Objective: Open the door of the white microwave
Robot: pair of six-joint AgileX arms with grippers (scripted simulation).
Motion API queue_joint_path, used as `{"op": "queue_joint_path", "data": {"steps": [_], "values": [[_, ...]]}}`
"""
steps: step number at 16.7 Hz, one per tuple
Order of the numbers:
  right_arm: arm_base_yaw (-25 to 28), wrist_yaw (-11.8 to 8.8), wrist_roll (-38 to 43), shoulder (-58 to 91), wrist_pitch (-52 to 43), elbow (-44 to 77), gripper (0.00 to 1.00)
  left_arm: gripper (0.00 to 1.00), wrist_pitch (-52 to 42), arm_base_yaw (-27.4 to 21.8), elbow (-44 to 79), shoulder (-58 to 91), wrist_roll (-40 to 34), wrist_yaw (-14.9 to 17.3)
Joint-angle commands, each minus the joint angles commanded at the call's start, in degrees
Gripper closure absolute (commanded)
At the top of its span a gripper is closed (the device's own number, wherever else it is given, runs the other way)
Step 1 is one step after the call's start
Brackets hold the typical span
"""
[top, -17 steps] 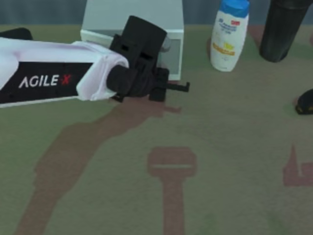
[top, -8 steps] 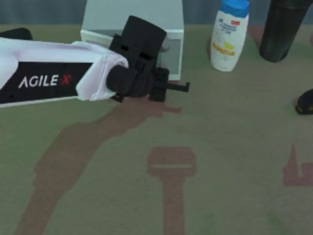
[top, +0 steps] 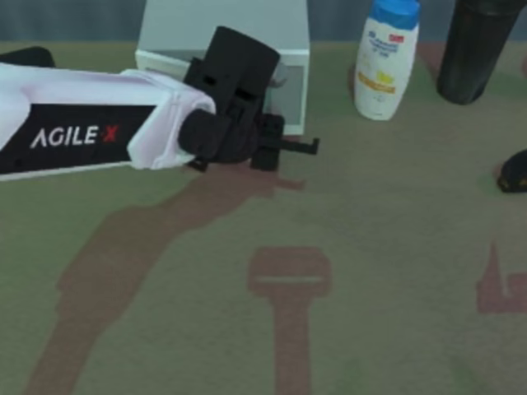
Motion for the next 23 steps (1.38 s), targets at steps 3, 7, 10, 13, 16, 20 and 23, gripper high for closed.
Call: {"op": "queue_joint_path", "data": {"steps": [3,7,10,13,16,20,23], "values": [[0.00,0.00,0.00,0.00,0.00,0.00,0.00,1.00,0.02,-0.39,0.13,0.04,-0.16,0.49],[0.00,0.00,0.00,0.00,0.00,0.00,0.00,1.00,0.99,0.40,-1.73,-1.38,1.87,1.84],[0.00,0.00,0.00,0.00,0.00,0.00,0.00,1.00,1.62,0.96,-3.26,-2.25,3.52,2.93],[0.00,0.00,0.00,0.00,0.00,0.00,0.00,1.00,1.65,0.99,-3.37,-2.29,3.65,3.00],[0.00,0.00,0.00,0.00,0.00,0.00,0.00,1.00,1.65,0.99,-3.37,-2.29,3.65,3.00],[0.00,0.00,0.00,0.00,0.00,0.00,0.00,1.00,1.65,0.99,-3.37,-2.29,3.65,3.00],[0.00,0.00,0.00,0.00,0.00,0.00,0.00,1.00,1.65,0.99,-3.37,-2.29,3.65,3.00]]}}
